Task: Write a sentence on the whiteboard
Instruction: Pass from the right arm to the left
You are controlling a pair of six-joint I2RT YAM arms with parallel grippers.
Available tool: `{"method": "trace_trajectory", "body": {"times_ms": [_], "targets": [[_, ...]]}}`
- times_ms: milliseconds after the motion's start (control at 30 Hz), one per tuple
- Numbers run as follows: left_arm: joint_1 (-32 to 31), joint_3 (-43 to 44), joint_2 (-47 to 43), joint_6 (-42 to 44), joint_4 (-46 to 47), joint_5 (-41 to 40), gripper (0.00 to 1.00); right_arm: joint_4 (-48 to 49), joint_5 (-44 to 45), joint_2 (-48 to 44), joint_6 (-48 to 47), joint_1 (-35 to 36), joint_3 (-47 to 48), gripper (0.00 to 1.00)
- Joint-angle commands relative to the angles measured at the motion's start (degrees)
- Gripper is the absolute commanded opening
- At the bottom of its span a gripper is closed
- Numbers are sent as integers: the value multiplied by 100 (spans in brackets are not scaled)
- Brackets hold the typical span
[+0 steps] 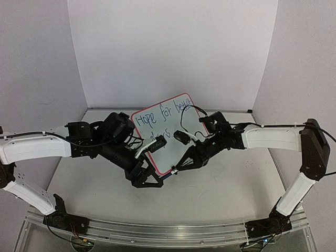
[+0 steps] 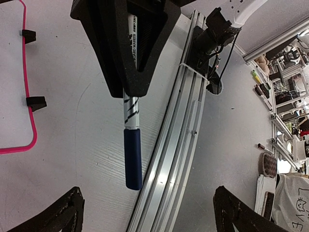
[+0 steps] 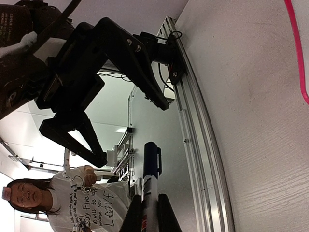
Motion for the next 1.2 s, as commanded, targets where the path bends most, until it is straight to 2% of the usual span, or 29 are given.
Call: {"method": "trace_trajectory", "body": {"times_ms": [0, 233, 333, 500, 633, 800, 933, 1167], "targets": [[27, 476, 304, 271, 270, -29, 89, 25, -19, -289, -47, 48, 237, 0], [26, 650, 641, 378, 341, 342, 63, 42, -21, -302, -4, 127, 267, 0], [24, 639, 646, 370, 412, 361, 59, 37, -41, -279, 9, 159, 277, 0], [22, 636, 736, 348, 368, 410, 44, 40, -45, -260, 12, 196, 323, 0], [25, 591, 723, 341, 346, 409, 36, 42, -67, -283, 23, 198, 333, 0], [26, 549, 720, 343, 296, 456, 20, 39, -52, -313, 50, 200, 326, 0], [22, 531, 685, 402, 319, 462, 1, 39, -50, -310, 63, 210, 307, 0], [22, 516, 648, 509, 617, 482, 0, 36, 28, -201, 32, 433, 332, 0]]}}
